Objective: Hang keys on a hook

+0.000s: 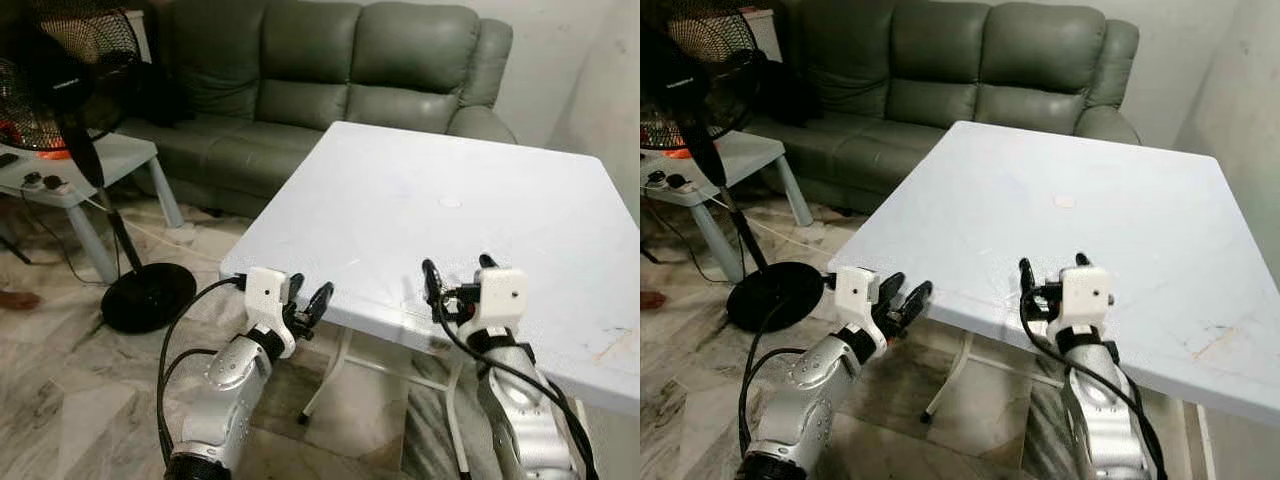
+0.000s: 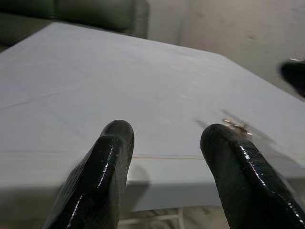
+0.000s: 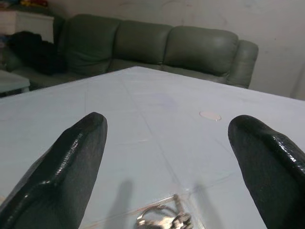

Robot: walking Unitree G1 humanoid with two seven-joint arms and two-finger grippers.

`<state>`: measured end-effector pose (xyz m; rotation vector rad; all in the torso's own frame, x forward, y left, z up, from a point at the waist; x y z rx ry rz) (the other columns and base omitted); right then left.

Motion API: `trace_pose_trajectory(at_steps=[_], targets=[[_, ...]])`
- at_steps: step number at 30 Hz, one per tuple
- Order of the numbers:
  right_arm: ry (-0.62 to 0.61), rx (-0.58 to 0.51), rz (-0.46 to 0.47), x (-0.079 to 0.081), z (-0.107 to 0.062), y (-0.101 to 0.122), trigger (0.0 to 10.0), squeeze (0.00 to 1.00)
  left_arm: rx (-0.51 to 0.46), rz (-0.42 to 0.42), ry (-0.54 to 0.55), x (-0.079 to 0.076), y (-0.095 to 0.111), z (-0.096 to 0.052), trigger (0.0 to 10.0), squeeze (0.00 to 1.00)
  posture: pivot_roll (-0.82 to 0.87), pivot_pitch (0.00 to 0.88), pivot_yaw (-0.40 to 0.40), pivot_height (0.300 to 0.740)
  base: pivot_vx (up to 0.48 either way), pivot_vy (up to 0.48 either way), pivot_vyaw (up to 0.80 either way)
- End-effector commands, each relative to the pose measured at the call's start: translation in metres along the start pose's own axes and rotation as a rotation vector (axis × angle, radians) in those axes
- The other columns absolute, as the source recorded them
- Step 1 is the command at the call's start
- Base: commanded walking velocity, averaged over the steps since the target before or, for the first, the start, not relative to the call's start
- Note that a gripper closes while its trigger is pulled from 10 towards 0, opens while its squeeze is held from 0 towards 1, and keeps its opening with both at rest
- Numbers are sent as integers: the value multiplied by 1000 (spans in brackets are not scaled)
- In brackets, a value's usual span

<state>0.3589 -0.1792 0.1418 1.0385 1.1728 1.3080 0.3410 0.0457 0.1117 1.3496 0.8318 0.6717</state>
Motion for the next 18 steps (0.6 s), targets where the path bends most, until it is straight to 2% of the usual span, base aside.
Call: trace_pose_trajectory(at_steps=[1,6,11,12,18], targets=[[-11,-1,5,-8,5,5,10000,0,-3,9,-27,-5,4,0,10000,0,-62,46,-20,740,0,0,0],[67,6,-16,-4,16,10,10000,0,6,-1,-37,-11,3,-5,10000,0,-52,74,-28,740,0,0,0],[96,26,-21,-1,16,6,10000,0,7,-1,-39,-13,3,-7,10000,0,-46,82,-33,740,0,0,0],[118,36,6,0,16,3,10000,1000,10,-2,-38,-15,3,-8,10000,0,-44,85,-35,740,0,0,0],[123,63,-10,0,17,-3,10000,1000,19,-10,-33,-17,3,-9,10000,0,-44,91,-40,740,0,0,0]])
Point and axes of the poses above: a point about 5 cm out from each wrist's last joint towards the gripper, its own z axis pointing out of the wrist towards the gripper, its own y axis along the axis of the wrist's last joint, x = y × z, the point moved 5 cm from there along z, pointing out of the wrist towards the gripper, and after that the axes turned 4 degrees about z, right-handed, at the moved point
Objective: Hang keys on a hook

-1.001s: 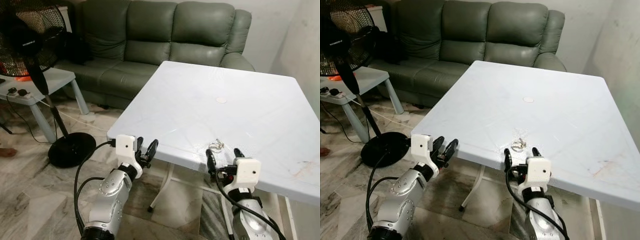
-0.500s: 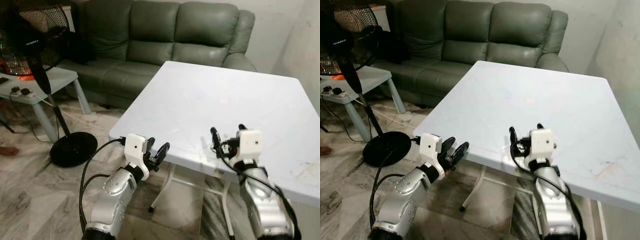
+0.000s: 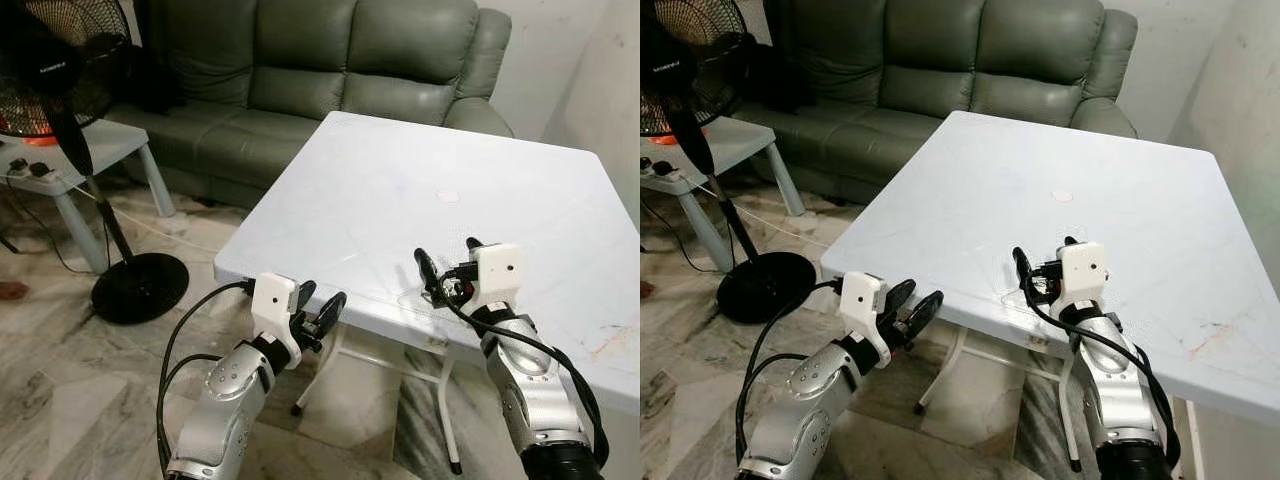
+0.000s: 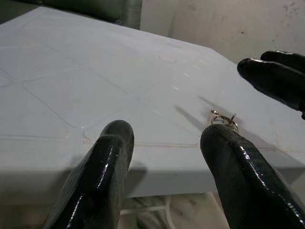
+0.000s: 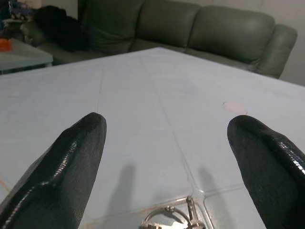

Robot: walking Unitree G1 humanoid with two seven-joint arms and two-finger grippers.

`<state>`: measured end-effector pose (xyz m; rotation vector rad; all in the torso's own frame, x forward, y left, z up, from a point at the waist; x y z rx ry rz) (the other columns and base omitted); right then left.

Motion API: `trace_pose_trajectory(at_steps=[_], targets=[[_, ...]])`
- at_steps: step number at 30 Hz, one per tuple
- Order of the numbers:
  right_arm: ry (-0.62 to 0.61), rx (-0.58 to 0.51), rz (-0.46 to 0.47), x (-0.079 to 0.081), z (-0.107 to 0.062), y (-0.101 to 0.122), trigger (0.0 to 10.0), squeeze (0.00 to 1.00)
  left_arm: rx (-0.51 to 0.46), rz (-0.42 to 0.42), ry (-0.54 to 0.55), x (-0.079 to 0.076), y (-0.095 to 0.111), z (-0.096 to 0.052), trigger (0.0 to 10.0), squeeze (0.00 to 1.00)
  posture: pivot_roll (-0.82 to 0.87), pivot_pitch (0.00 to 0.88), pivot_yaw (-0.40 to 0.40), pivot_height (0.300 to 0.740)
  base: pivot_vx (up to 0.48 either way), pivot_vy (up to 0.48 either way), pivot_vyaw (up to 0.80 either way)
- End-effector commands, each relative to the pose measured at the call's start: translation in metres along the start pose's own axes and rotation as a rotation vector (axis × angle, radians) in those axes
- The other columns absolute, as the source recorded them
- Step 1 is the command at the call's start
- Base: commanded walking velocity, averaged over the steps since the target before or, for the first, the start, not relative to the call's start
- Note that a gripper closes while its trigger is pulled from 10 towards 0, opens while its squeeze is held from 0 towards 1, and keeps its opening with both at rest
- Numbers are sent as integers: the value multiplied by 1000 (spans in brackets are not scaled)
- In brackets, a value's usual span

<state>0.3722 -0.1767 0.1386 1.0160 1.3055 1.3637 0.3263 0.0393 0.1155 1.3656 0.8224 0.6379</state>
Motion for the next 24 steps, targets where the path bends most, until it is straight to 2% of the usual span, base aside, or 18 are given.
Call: trace_pose_trajectory(at_steps=[1,3,4,13,24], targets=[[12,9,-27,-1,4,3,10000,1000,5,-5,-7,-4,1,0,10000,0,-47,97,-41,740,0,0,0],[18,21,-42,-1,5,3,10000,1000,6,-12,-11,-6,1,-1,10000,0,-49,100,-41,740,0,0,0],[25,43,-66,-1,7,2,10000,0,8,-13,-18,-8,1,-1,10000,0,-50,102,-42,740,0,0,0],[55,40,-128,-4,13,12,10000,0,27,-24,-63,-23,-1,-4,10000,0,-47,124,-46,740,0,0,0],[62,97,-122,-8,17,6,10000,0,51,-50,-63,-33,-4,-16,10000,0,-29,169,-57,740,0,0,0]])
Point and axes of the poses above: a point about 5 cm out from each wrist's last joint towards the gripper, its own z axis pointing out of the wrist towards the gripper, its own y axis along the axis of the wrist's last joint, x = y × z, the point moved 5 cm from there along z, pointing out of the wrist towards the gripper, and after that the axes turned 4 degrees about z, right-handed, at the moved point
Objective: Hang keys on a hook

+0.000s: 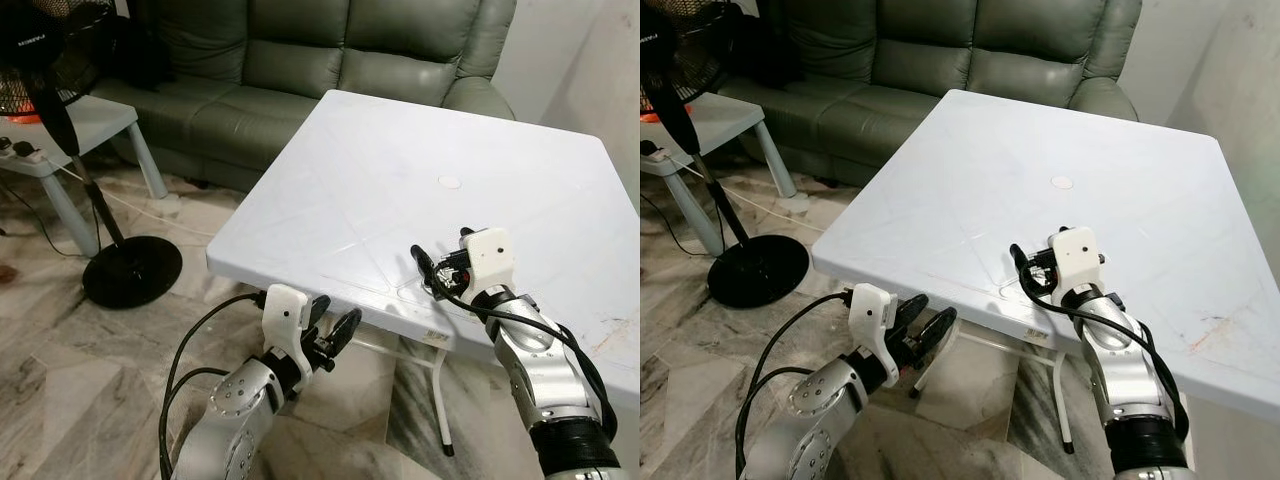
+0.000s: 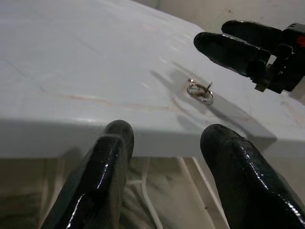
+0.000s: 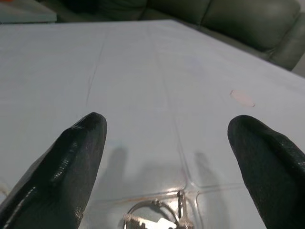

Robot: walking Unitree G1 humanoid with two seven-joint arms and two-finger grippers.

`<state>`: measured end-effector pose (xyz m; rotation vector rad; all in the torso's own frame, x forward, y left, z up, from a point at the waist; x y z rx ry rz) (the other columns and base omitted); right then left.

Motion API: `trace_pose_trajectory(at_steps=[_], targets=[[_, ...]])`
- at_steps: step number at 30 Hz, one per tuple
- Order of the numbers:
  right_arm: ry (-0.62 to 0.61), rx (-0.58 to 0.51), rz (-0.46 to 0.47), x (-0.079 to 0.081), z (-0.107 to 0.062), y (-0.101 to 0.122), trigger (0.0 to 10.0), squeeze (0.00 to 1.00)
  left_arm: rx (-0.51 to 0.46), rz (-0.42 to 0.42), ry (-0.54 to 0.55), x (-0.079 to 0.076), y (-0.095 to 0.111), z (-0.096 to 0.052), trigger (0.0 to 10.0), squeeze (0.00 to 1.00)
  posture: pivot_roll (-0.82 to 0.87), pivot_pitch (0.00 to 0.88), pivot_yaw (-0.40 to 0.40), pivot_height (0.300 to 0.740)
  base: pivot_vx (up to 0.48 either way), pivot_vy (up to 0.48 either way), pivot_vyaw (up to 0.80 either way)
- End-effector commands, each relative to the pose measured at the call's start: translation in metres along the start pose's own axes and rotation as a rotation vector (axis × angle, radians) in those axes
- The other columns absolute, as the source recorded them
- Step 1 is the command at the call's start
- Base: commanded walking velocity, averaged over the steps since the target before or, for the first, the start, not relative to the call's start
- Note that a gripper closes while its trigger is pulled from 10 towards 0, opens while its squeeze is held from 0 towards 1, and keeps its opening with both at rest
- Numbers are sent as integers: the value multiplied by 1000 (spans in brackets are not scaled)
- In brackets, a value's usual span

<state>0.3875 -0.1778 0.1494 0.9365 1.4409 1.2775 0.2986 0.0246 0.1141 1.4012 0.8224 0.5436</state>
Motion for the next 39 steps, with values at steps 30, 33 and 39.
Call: trace_pose_trajectory(at_steps=[30,33,39], targets=[[-88,180,130,-17,-8,-37,0,0,50,-45,39,-13,-7,-19,10000,0,-15,229,-69,740,0,0,0],[-86,174,128,-17,-8,-36,0,0,50,-46,40,-13,-6,-19,10000,0,-15,231,-68,740,0,0,0],[-90,175,129,-18,-8,-37,0,0,54,-47,43,-13,-6,-19,10000,0,-15,231,-68,740,0,0,0]])
Point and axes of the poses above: a point about 5 cm out from each wrist's last joint towards the gripper, its own z axis pointing out of the wrist towards the gripper, its own y axis along the axis of the wrist's last joint, x = y × z, the point moved 5 cm from there along z, pointing out of the wrist towards the gripper, and after that the axes turned 4 degrees about z, right-handed, at the moved point
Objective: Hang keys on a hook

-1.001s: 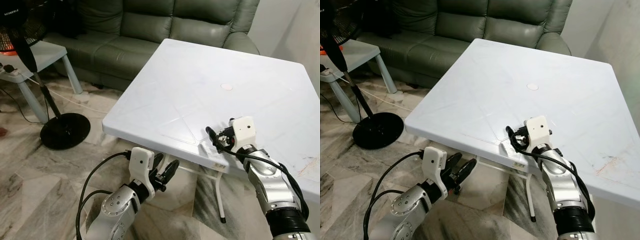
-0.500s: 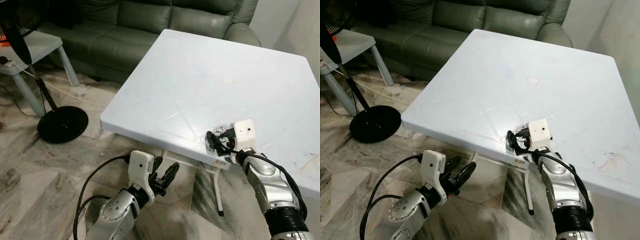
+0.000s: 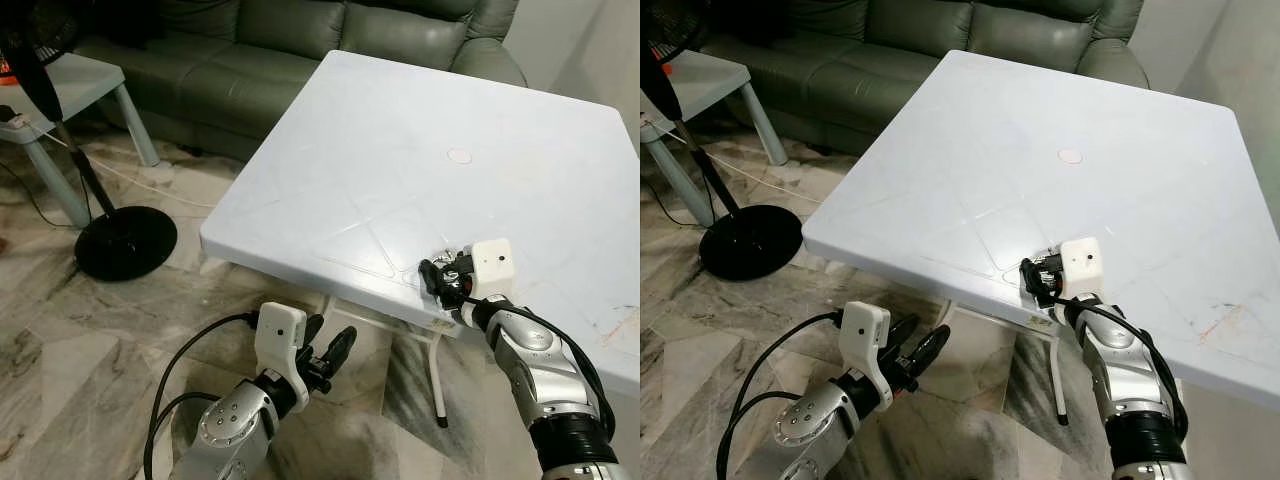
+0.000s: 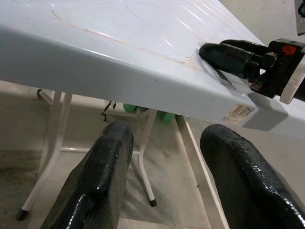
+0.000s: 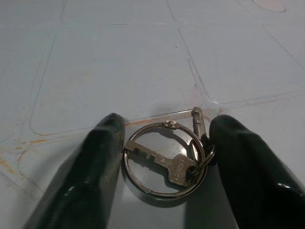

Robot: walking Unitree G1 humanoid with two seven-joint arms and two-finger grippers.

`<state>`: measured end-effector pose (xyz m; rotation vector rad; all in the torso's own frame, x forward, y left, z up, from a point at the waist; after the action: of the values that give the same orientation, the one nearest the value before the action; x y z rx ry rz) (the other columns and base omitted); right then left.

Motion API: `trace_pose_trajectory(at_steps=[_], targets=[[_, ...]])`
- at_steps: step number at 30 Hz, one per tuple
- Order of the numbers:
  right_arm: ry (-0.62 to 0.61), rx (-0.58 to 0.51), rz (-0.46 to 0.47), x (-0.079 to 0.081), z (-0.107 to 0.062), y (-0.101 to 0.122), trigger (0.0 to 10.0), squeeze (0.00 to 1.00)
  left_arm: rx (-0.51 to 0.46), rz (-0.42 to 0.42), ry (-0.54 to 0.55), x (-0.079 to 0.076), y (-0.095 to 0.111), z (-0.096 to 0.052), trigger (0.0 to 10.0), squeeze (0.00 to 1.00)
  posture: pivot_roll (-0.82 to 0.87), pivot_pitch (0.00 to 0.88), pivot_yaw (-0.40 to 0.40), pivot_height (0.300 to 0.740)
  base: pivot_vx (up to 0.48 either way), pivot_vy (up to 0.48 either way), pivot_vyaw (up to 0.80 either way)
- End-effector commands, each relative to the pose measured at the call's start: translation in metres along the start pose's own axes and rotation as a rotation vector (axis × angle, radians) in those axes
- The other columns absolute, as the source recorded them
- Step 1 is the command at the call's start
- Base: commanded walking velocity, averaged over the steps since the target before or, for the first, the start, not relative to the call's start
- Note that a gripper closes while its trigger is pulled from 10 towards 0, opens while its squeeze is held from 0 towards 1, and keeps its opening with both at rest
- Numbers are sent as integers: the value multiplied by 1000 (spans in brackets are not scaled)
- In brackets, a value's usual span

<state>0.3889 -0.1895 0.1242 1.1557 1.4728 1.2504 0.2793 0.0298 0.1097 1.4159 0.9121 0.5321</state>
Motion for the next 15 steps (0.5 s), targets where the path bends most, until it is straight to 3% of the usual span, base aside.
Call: trace_pose_trajectory(at_steps=[1,15], targets=[[-50,32,8,-12,-5,-9,0,0,5,-2,-9,-5,-1,-1,10000,0,-15,231,-68,740,0,0,0],[-50,26,6,-14,-4,-7,0,0,6,-4,-9,-6,0,0,10000,0,-15,237,-69,740,0,0,0]])
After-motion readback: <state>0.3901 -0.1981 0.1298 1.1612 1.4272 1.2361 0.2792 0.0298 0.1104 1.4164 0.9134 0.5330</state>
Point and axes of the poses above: a point about 5 cm out from each wrist's last joint towards the gripper, its own z axis pointing out of the wrist towards the gripper, its own y axis along the axis of the wrist's last joint, x = y × z, the point moved 5 cm from there along z, pointing out of the wrist towards the gripper, and after that the axes turned 4 degrees about z, right-handed, at the moved point
